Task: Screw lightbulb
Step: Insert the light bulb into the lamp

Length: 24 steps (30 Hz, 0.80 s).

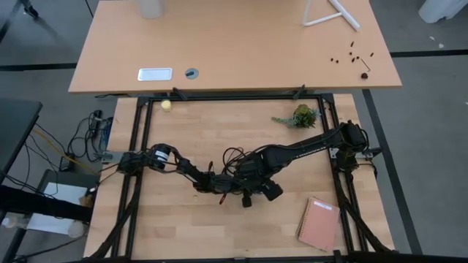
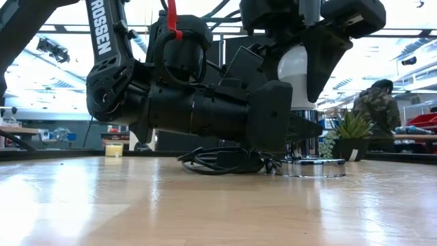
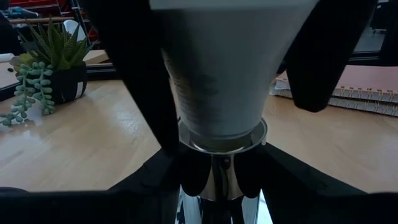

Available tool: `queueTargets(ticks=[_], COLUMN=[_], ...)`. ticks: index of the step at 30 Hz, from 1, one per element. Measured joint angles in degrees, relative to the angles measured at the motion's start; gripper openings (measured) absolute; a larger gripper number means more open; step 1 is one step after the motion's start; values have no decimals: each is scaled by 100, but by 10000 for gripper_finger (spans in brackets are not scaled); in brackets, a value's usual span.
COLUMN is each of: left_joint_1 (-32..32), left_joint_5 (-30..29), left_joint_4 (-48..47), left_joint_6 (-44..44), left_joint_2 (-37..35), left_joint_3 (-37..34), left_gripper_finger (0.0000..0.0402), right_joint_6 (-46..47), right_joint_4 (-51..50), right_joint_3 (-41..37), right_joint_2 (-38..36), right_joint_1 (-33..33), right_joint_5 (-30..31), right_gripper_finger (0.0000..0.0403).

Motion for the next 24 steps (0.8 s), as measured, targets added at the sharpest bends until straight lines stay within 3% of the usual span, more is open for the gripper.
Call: queueTargets(ticks=[12, 24], left_joint_1=[2, 0], left_joint_5=[-13, -83], left_joint_4=[0, -7], left_joint_6=[-35, -115], left_joint_2=[0, 2], left_joint_3=[0, 4], left_gripper_finger=[182, 182], right_joint_6=[1567, 3953], right_joint_4=[-65, -102], right_joint_3=[0, -7], right_joint_2=[4, 4], right_joint_1=[0, -37], right_joint_5=[190, 298], right_gripper_finger=[263, 263])
